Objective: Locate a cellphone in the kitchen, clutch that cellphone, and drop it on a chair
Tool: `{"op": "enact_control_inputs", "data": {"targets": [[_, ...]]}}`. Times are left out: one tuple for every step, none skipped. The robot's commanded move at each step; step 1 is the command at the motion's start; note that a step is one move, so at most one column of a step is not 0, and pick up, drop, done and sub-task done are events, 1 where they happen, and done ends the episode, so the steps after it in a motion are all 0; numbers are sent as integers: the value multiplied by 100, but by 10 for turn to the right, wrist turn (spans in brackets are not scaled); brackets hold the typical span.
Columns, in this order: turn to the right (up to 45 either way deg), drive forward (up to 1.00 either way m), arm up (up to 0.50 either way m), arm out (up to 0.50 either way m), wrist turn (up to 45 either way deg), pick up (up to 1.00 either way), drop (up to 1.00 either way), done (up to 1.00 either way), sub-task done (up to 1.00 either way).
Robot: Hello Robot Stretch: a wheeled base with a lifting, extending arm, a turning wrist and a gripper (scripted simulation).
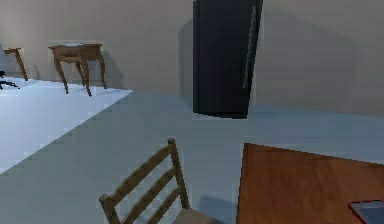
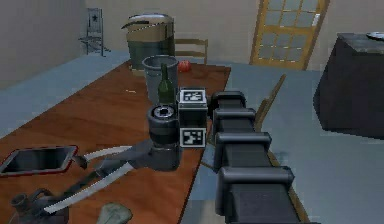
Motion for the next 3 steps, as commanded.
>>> {"op": "enact_control_inputs", "data": {"targets": [[0, 0, 0, 0, 450, 0, 0, 0, 0], [0, 0, 0, 0, 420, 0, 0, 0, 0], [0, 0, -32, 0, 0, 0, 0, 0, 0]]}}
